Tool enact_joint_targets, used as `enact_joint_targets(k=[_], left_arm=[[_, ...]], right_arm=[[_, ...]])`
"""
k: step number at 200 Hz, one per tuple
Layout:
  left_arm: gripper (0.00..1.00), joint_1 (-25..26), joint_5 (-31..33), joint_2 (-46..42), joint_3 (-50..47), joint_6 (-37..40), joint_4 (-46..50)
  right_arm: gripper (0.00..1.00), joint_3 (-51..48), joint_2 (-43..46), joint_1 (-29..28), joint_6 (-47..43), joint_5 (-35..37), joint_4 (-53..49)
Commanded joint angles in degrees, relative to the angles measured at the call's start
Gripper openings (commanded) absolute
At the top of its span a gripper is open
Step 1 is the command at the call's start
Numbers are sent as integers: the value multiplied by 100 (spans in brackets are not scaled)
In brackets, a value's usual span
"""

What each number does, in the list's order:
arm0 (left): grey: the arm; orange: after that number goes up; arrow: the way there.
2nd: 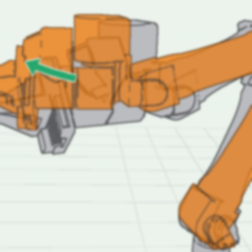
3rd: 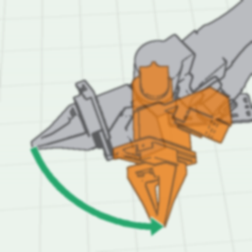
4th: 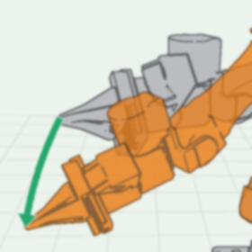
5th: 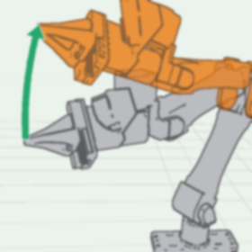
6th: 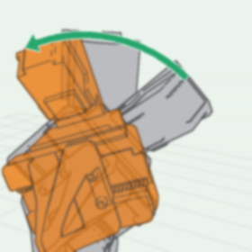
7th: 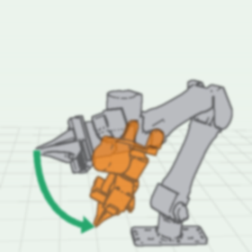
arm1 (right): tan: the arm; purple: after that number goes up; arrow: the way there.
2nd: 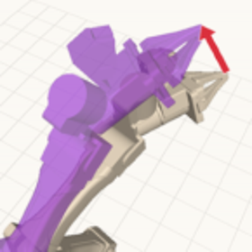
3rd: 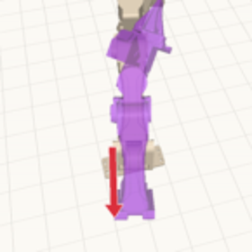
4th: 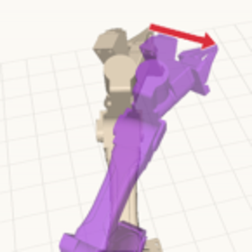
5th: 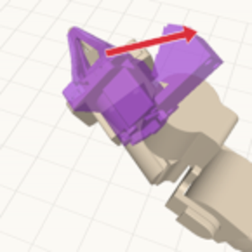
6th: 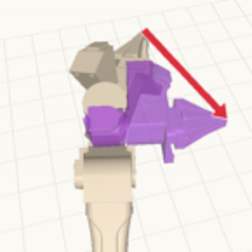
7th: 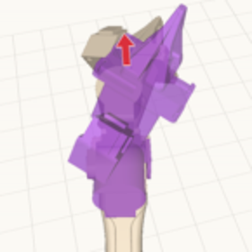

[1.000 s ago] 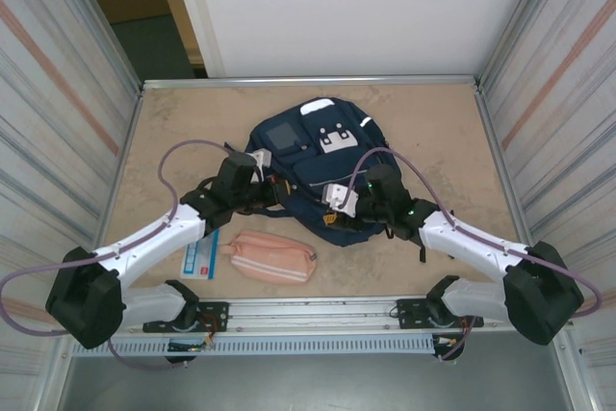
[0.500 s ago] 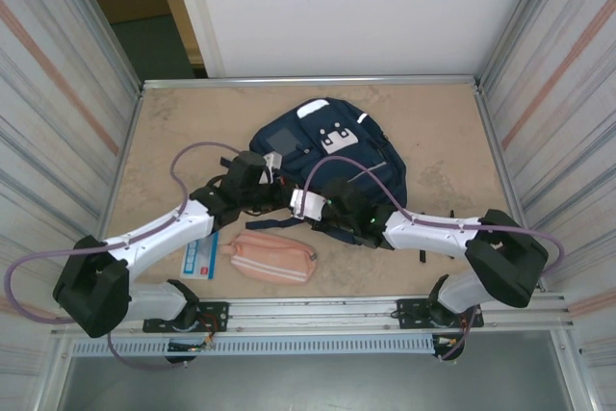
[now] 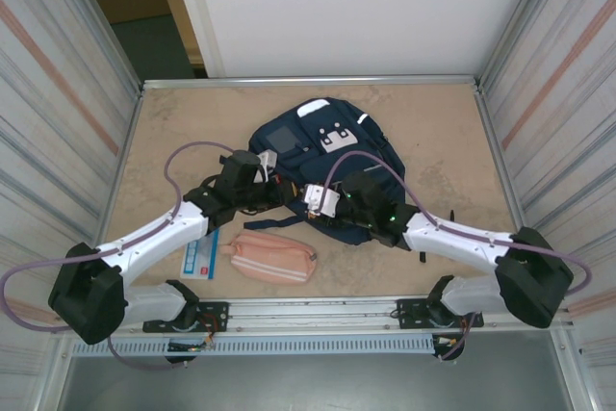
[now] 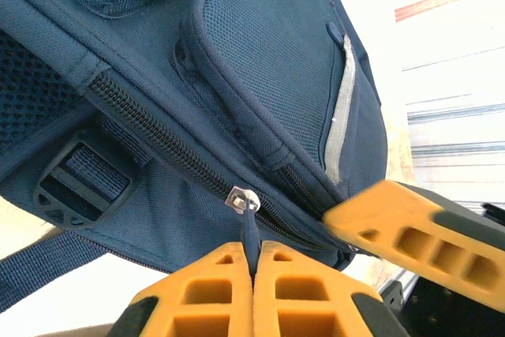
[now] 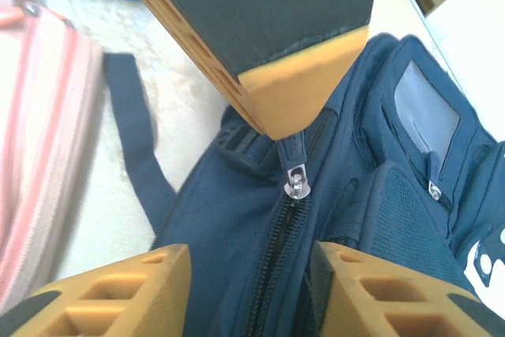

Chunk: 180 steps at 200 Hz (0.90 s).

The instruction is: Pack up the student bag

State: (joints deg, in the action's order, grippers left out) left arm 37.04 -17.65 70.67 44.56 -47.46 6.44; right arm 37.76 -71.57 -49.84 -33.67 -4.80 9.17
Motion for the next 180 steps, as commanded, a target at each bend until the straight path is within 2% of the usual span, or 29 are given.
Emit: enact_joint_targets(k=[1,26,36,48,66,79,102,138,164,180], left_arm=[[0,-41,-331,-215,211,70,46],[0,-39,-433,-180,194,-28,-90],[0,-39,-493,-161,209,-10,-66],[0,-38,-453,-159,226,31,-21],[0,-53,-395,-158,203,2,-2],[0,-71,-399,-159,237,103,50],[0,-241,-123,-96,226,374,252],[0,-1479,-736,343,-92,126,-328],[0,-2113,-563,855,246,369,-167],[0,-2213,-821,1215,420,406,-361]], right_arm=[[48,-129,191,11,-148,56,-25],[49,41,-329,-78,-497,1419,-102],[46,40,-544,-126,-627,1844,-14],[38,46,-738,-215,-753,2233,61],[19,18,-789,-363,-773,2649,143],[10,-81,-648,-403,-728,2519,282],[9,-129,-334,-373,-544,2076,325],[9,-118,-101,-224,-147,1486,299],[13,-10,-240,-262,-88,1380,80],[22,18,-342,-282,0,1308,100]])
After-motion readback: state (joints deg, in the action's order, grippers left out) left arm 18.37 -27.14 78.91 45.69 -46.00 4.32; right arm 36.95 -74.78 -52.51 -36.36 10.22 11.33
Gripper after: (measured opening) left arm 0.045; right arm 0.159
